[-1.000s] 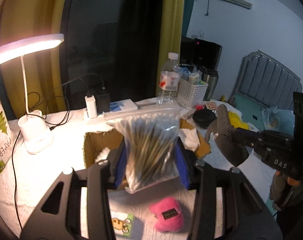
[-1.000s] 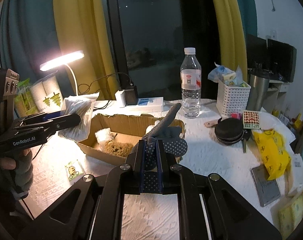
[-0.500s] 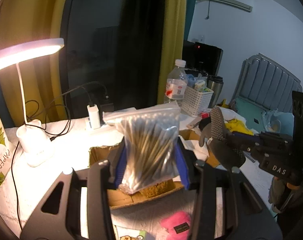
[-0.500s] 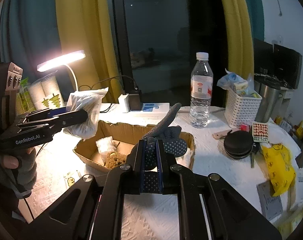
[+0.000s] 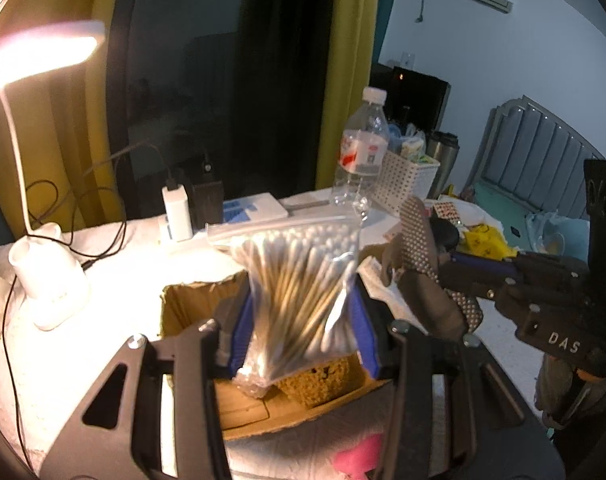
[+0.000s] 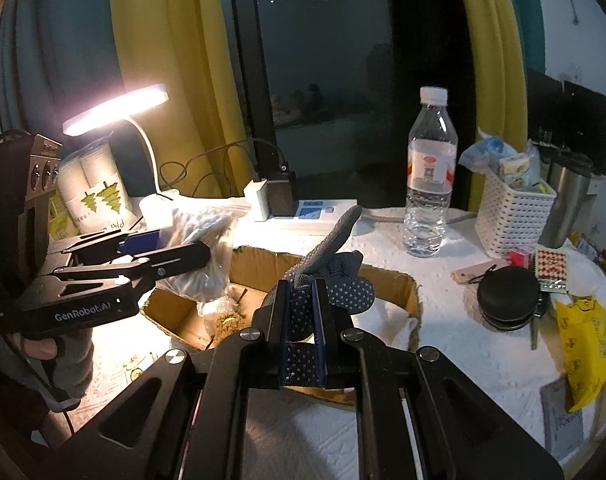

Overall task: Organize soft objects
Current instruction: 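Lower the cotton-swab bag into the box with the left gripper while the right gripper drops the glove in, then grasp the cartoon tissue pack with the left gripper while the right gripper grasps the pink plush toy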

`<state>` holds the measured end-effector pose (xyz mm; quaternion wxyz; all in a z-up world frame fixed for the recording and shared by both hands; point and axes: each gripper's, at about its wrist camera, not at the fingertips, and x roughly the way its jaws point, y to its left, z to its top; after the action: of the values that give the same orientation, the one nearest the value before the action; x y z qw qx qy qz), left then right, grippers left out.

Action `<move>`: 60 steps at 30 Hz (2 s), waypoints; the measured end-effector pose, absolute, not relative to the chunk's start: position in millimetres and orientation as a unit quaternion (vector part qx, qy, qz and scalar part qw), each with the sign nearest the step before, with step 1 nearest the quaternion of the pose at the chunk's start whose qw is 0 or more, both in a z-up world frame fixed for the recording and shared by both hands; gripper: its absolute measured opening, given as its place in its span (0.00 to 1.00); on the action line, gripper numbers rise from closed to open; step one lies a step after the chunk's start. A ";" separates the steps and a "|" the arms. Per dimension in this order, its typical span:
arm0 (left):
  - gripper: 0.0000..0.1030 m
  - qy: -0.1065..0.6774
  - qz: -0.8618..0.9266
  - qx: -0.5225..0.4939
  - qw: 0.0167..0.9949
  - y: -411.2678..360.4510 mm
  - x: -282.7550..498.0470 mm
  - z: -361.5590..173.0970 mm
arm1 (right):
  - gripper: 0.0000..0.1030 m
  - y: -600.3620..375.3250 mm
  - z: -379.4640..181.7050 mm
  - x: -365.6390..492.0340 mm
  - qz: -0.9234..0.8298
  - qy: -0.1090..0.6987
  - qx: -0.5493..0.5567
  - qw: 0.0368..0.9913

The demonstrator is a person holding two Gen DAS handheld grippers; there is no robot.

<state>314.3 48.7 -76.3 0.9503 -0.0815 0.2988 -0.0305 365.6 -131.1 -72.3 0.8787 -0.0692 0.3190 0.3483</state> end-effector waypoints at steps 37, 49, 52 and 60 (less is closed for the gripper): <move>0.71 0.364 -0.018 -0.096 0.926 49.4 340.9 -110.3 | 0.18 -111.3 -137.7 393.7 0.335 0.403 -0.076 0.848; 0.71 0.342 -0.025 -0.098 0.934 46.8 306.5 -93.6 | 0.28 -116.9 -112.3 365.7 0.324 0.382 -0.074 0.862; 0.71 0.337 -0.028 -0.098 0.936 45.7 297.8 -90.0 | 0.28 -118.1 -106.0 356.4 0.323 0.377 -0.075 0.865; 0.71 0.326 -0.028 -0.096 0.940 46.2 268.8 -84.4 | 0.29 -120.1 -94.3 331.2 0.322 0.367 -0.079 0.869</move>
<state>268.8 46.2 -84.4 0.9401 -0.0955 0.3261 -0.0281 331.2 -120.1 -94.3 0.8695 -0.0791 0.3665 0.3216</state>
